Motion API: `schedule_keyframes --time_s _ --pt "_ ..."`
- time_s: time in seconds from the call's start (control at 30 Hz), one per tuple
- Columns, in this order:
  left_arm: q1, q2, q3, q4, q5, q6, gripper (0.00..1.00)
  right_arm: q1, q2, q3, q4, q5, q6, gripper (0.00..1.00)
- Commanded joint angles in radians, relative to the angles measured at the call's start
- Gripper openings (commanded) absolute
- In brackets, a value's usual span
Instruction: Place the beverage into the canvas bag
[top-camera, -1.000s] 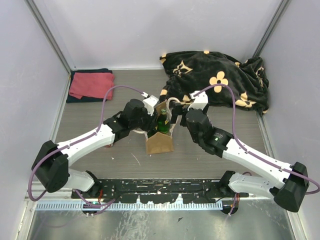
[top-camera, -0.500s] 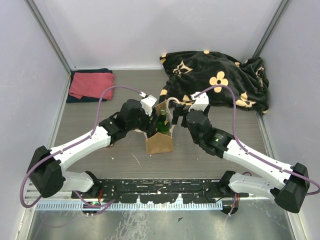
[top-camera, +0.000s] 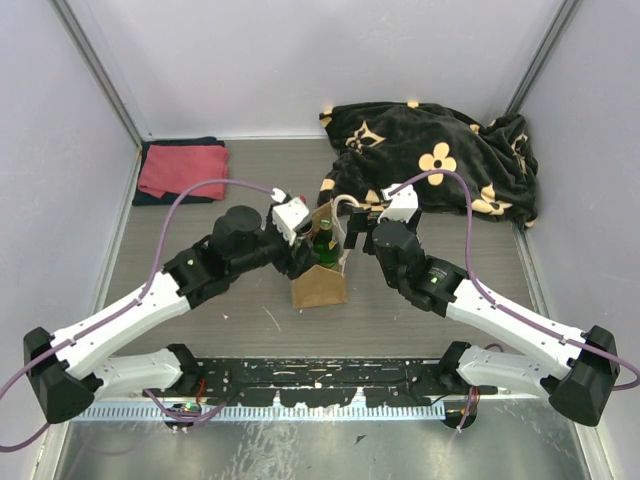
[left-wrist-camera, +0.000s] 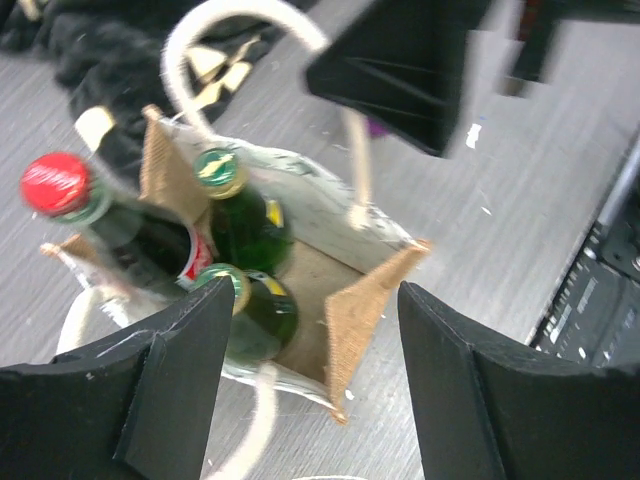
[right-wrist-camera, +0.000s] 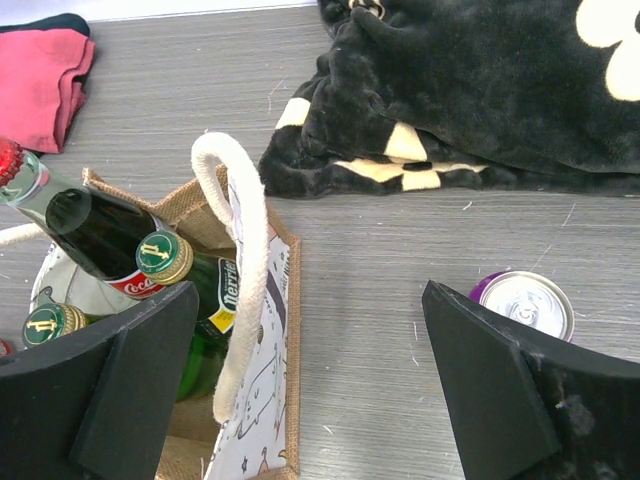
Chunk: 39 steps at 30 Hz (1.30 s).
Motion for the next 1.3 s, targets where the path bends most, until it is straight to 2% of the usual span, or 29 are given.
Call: schedule_keyframes --time_s 0.0,0.17,0.4,0.7,0.97,1.27 --pt "-0.079 -0.058 -0.004 -0.08 0.097 0.17 0.73 0.004 -0.024 0.021 -0.006 0.045 -0.008 1.0" --pt "-0.111 -0.059 -0.054 -0.1 0.092 0.239 0.72 0.003 -0.028 0.03 -0.034 0.058 -0.002 1.0" --pt "-0.11 -0.014 -0.131 0.008 0.02 0.286 0.73 0.003 -0.04 0.031 -0.057 0.077 -0.002 1.0" --pt "-0.11 0.074 -0.159 0.078 -0.03 0.309 0.74 0.003 -0.066 0.023 -0.073 0.092 -0.003 1.0" --pt "-0.111 0.05 -0.166 -0.002 0.119 0.307 0.71 -0.031 -0.064 0.044 -0.098 0.088 -0.004 1.0" --pt "-0.121 0.011 -0.199 -0.079 0.235 0.286 0.69 -0.168 -0.008 0.125 -0.153 0.009 0.002 1.0"
